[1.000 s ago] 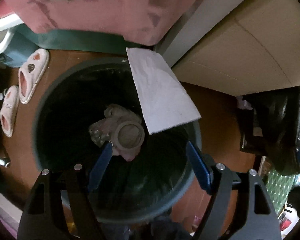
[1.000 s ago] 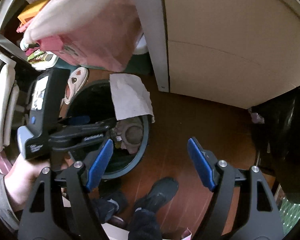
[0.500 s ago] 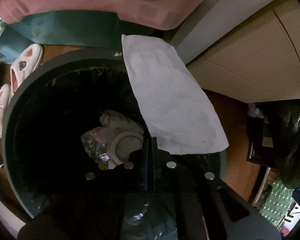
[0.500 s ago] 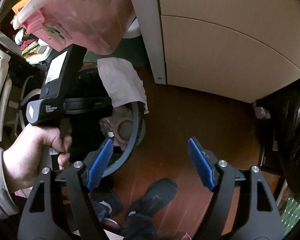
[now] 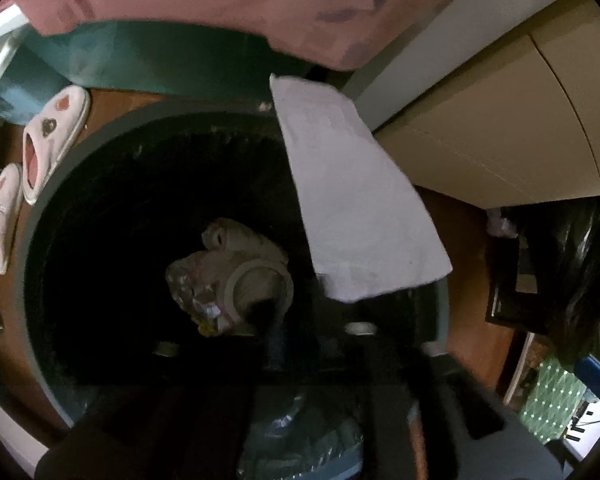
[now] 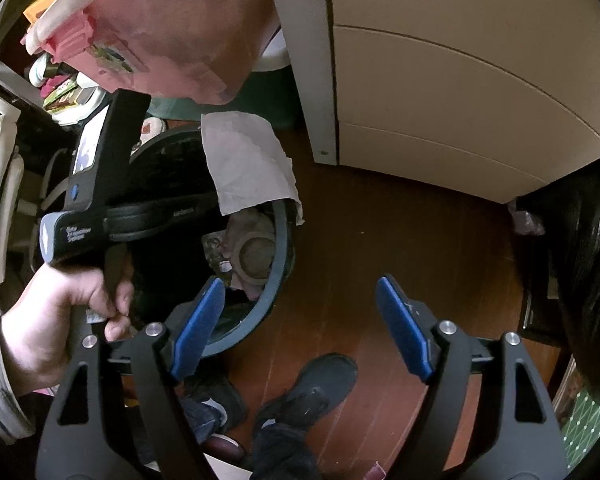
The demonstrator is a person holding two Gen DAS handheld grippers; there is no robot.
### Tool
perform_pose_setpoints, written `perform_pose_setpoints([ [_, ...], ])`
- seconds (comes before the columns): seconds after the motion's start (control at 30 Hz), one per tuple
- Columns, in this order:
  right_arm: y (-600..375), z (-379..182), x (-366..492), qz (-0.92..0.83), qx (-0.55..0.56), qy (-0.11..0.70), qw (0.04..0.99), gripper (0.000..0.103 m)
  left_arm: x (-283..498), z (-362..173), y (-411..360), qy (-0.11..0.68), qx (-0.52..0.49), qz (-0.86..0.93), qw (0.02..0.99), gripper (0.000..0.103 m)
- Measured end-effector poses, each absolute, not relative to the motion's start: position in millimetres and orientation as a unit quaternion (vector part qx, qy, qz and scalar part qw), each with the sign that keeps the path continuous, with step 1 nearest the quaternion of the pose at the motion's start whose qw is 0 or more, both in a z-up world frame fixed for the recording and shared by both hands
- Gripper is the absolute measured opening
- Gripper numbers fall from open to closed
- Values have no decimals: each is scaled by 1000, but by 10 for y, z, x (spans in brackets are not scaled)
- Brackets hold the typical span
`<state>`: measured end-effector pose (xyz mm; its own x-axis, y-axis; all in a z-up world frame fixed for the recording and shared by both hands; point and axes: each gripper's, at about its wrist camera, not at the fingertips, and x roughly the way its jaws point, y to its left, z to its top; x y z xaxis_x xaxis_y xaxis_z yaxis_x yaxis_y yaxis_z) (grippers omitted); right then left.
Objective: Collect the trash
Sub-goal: 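Lower the left gripper into the bin and pinch the tissue hanging on the rim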
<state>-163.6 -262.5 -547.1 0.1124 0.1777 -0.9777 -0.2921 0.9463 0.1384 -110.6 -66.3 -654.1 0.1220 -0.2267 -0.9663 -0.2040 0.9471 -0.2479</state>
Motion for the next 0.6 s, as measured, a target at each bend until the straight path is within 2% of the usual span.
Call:
perform_pose_setpoints([
  [0.03,-2607,-5472,-1632,159,-45,646,745,79,-1122,-6534,-655,660,-166,-9,733,48],
  [0.1,-2569,-5472,-1633,163,-48,645,745,79,-1134,-6520,-641,653,-181,-14,735,49],
  [0.33,-2549,-5507,-1664,162,-54,643,747,80,-1033,-6569,-721,641,-200,-34,740,65],
  [0.47,-2574,-5575,-1677,158,-58,645,746,81,-941,-6655,-756,635,-222,-40,739,66],
  [0.5,-2588,-5593,-1688,156,-59,645,746,81,-929,-6673,-760,634,-224,-40,739,65],
  [0.57,-2610,-5611,-1697,154,-61,645,746,81,-921,-6692,-767,628,-232,-43,741,45],
  [0.6,-2620,-5617,-1710,153,-62,645,746,81,-912,-6716,-773,631,-236,-45,737,25],
])
